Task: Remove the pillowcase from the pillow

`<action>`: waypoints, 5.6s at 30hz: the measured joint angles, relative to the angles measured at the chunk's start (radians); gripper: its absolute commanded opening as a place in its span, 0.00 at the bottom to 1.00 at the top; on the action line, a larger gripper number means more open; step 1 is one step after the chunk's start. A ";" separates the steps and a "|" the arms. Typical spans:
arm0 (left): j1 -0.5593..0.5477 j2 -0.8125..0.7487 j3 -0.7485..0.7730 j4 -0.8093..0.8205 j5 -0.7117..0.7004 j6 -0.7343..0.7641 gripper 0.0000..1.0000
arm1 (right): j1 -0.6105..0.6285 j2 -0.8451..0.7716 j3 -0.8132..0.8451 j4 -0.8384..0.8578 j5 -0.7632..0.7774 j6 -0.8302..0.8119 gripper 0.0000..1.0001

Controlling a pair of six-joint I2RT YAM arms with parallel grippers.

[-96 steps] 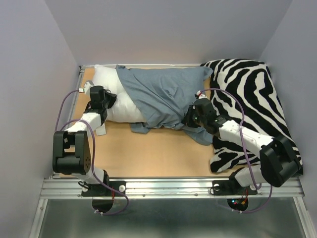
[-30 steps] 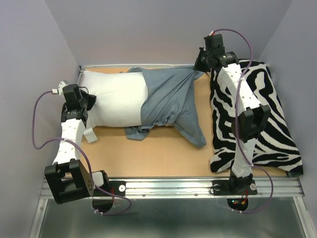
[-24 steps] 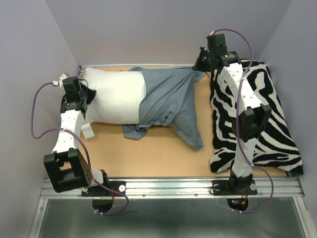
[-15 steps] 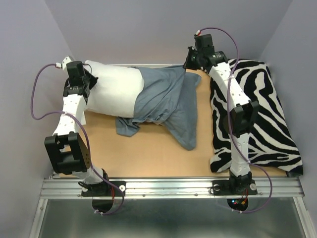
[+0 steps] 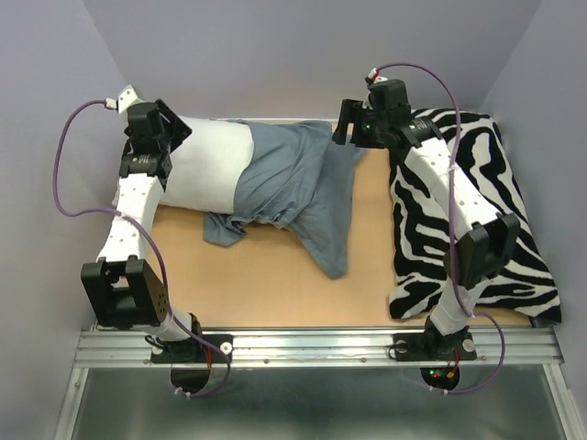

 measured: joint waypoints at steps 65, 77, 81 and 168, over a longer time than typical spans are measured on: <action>-0.150 -0.212 -0.398 0.239 -0.018 -0.394 0.00 | 0.489 -0.702 -0.702 0.266 0.583 0.113 0.00; 0.025 -0.210 -0.307 0.145 -0.100 -0.290 0.00 | 0.479 -0.767 -0.420 0.014 0.770 0.052 0.01; 0.020 -0.230 -0.305 0.120 -0.077 -0.240 0.00 | 0.479 -0.725 -0.325 -0.023 0.801 0.021 0.01; -0.226 -0.517 -1.006 0.460 -0.203 -0.486 0.00 | 0.863 -0.076 -0.637 0.201 0.688 -0.026 0.18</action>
